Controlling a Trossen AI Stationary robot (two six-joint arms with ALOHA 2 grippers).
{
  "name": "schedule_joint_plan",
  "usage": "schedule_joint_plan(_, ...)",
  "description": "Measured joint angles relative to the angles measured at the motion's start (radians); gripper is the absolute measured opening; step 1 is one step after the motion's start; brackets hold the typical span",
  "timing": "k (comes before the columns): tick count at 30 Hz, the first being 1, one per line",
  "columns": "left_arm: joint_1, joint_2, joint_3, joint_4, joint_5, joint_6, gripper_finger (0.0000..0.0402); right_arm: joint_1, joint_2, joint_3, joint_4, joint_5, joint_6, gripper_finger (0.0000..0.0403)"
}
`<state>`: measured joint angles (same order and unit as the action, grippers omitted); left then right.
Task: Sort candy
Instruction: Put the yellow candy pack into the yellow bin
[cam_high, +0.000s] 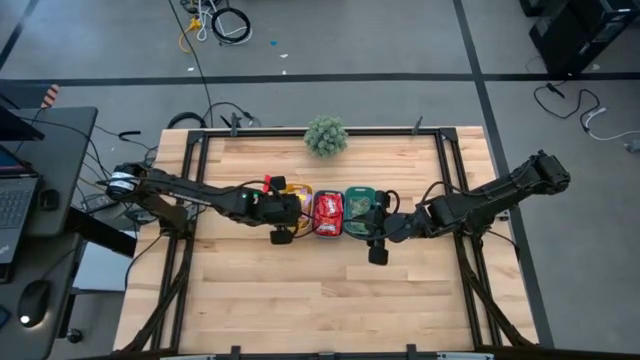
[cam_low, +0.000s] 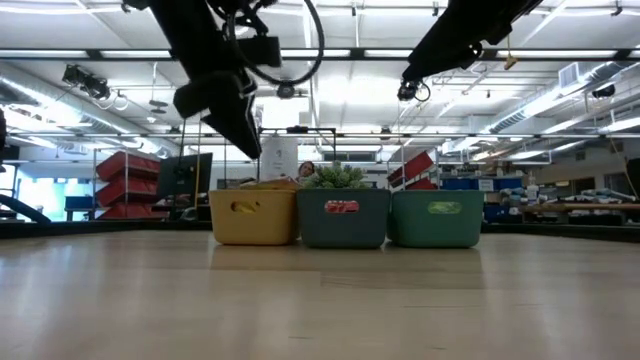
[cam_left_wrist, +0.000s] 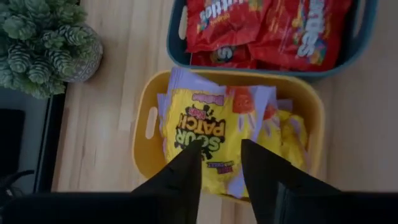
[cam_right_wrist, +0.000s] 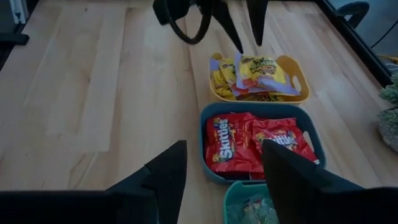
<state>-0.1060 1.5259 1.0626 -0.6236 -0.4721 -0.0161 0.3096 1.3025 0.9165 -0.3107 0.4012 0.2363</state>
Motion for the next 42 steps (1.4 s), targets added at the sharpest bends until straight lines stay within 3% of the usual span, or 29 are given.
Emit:
schedule_joint_plan(4,-0.003,-0.055,-0.015,0.109,0.031,-0.019,0.0067,0.000,0.000,0.000,-0.003,-0.004,-0.001,0.0181)
schedule_joint_plan(8,0.048,-0.100,-0.112,0.307,0.173,-0.018,0.0009,0.000,0.000,-0.010,-0.005,-0.003,-0.006,0.0134)
schedule_joint_plan(15,0.152,-0.124,-0.364,0.784,0.383,-0.018,0.0002,0.000,0.001,-0.042,0.046,0.031,-0.033,0.0040)
schedule_joint_plan(22,0.252,-0.114,-0.565,1.201,0.470,-0.092,0.0001,-0.002,0.001,-0.044,0.106,0.034,-0.102,0.0006)
schedule_joint_plan(30,0.266,-0.040,-0.624,1.305,0.488,-0.083,0.0001,-0.024,0.001,-0.044,0.136,0.036,-0.134,0.0004)
schedule_joint_plan(42,0.276,0.025,-0.625,1.311,0.485,-0.068,0.0000,-0.031,0.001,-0.044,0.138,0.036,-0.143,0.0003)
